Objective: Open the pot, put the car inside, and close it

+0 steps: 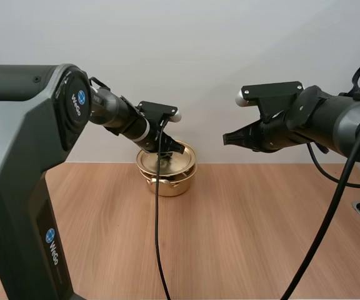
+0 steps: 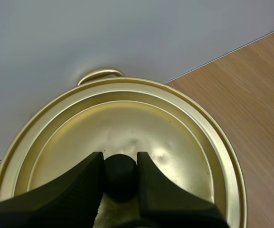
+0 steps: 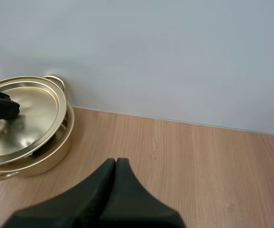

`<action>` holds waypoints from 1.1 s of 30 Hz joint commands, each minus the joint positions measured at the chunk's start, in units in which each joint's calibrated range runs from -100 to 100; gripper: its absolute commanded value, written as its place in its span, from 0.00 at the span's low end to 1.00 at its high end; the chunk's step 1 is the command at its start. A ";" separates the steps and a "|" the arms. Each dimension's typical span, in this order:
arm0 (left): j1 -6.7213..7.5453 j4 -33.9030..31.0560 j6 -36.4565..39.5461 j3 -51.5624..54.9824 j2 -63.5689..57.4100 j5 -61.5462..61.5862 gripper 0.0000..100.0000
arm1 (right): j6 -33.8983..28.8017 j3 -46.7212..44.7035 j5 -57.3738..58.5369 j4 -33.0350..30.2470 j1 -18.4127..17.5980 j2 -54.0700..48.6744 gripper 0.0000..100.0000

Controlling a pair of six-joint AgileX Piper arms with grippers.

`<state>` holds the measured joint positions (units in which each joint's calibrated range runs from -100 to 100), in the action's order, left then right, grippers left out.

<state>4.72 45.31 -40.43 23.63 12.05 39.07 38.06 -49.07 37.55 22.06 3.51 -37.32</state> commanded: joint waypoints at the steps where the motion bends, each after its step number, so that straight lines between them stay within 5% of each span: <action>1: 0.02 0.09 0.03 -0.01 0.01 0.16 0.00 | -0.02 0.02 0.10 0.10 0.04 0.05 0.00; 5: 0.02 0.09 -0.44 -0.01 0.01 0.89 0.11 | -0.02 0.02 0.26 0.08 0.04 0.05 0.00; 9: 0.02 -0.06 -0.30 -0.01 0.01 1.47 0.61 | -0.02 0.02 1.18 0.28 0.04 0.05 0.00; 11: 0.02 -0.06 -0.30 -0.01 0.01 1.47 0.72 | -0.02 0.02 1.18 0.28 0.04 0.05 0.00; 14: 0.02 -0.15 -0.30 -0.01 -0.53 2.01 0.65 | -0.02 0.02 1.18 0.28 0.04 0.05 0.00; 16: -0.05 -0.29 0.47 -0.01 -1.96 1.47 0.45 | -0.02 0.02 1.43 0.28 0.04 0.05 0.00; 18: -0.49 -0.29 1.59 -0.01 -4.73 -0.76 0.06 | -0.09 0.02 1.43 0.39 0.04 0.05 0.00; 19: -0.82 -0.38 1.92 -0.01 -6.14 -1.29 0.00 | -0.09 0.02 1.59 0.38 0.04 0.05 0.00; 25: -5.06 -0.06 7.18 -0.01 -18.59 7.89 0.00 | -0.40 0.02 2.18 3.09 0.04 -0.20 0.00; 31: -8.55 -3.31 13.31 0.31 -27.27 31.26 0.00 | -2.29 -0.32 2.36 6.88 -0.09 -2.06 0.00; 33: -9.26 -3.21 16.95 5.12 -30.78 23.62 0.00 | -2.38 -2.86 -5.52 6.88 -0.19 -5.17 0.00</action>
<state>-4.15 42.19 -26.62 24.85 -15.36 61.47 35.74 -50.01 39.31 29.00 3.43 -40.41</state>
